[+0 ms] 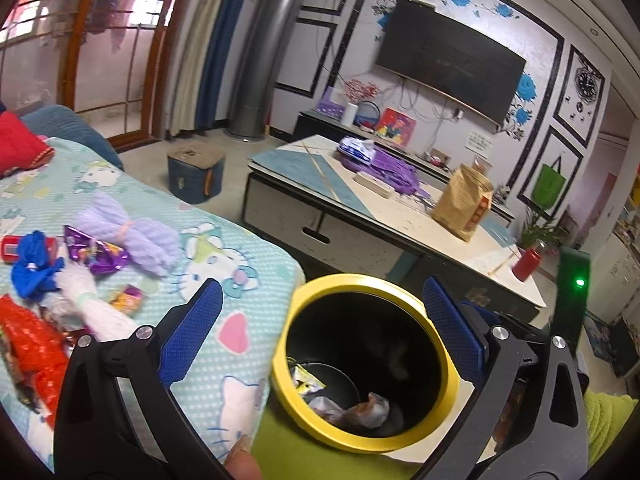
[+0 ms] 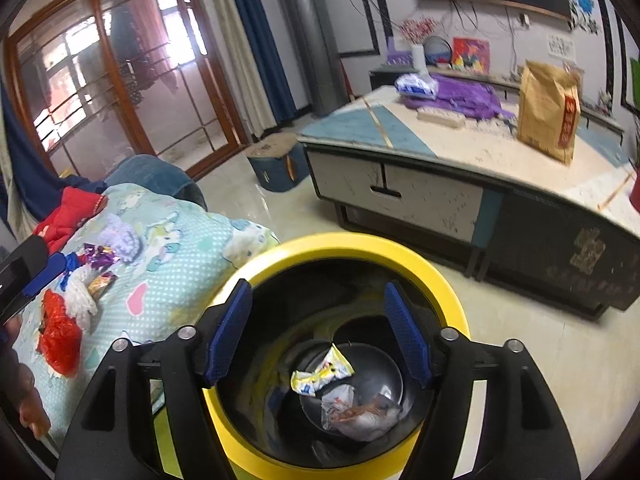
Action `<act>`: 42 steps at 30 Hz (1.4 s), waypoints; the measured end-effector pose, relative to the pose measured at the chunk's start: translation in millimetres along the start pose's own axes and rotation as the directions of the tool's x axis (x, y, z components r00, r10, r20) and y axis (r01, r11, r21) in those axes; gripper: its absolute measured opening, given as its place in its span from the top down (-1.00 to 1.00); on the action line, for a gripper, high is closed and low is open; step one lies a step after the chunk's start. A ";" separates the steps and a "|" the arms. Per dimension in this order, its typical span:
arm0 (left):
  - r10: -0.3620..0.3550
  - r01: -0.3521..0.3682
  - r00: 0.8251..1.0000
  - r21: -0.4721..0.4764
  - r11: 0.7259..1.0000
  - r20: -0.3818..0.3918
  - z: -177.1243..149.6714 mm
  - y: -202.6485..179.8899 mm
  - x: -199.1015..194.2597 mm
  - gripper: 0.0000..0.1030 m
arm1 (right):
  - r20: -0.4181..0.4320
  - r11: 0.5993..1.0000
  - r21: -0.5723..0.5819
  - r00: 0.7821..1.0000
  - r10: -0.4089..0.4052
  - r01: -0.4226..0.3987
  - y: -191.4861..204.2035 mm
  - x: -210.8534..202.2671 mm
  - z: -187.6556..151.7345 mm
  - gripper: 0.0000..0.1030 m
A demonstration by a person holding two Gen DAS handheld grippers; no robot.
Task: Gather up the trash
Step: 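Move both tools back over the trash on the bed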
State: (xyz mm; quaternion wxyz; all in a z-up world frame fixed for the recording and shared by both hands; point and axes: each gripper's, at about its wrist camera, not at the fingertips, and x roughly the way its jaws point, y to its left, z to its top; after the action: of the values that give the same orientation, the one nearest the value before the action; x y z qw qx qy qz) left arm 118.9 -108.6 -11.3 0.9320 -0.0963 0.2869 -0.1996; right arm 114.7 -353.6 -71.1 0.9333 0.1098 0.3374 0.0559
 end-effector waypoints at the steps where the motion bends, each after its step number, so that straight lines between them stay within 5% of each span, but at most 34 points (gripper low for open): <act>1: 0.007 -0.007 1.000 -0.005 1.000 0.005 1.0 2.6 -2.5 -0.79 | 0.012 1.000 -0.011 1.000 0.006 -0.006 3.8 -2.5 0.6 -0.36; 14: 0.110 -0.106 0.990 -0.050 0.993 0.085 8.4 32.8 -33.4 -0.79 | 0.090 0.980 -0.169 0.989 0.121 -0.104 57.1 -27.2 0.9 -0.50; 42: 0.334 -0.308 0.932 -0.177 0.935 0.144 12.3 120.4 -83.6 -0.79 | 0.001 0.884 -0.375 0.953 0.303 -0.280 164.6 -34.6 -23.1 -0.59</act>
State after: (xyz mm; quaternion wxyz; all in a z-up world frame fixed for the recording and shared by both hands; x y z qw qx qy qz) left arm 100.9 36.5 4.8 0.9632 -0.1355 0.2318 -0.0129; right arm 68.4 -196.3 -27.1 0.9277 -0.0170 0.2724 0.2546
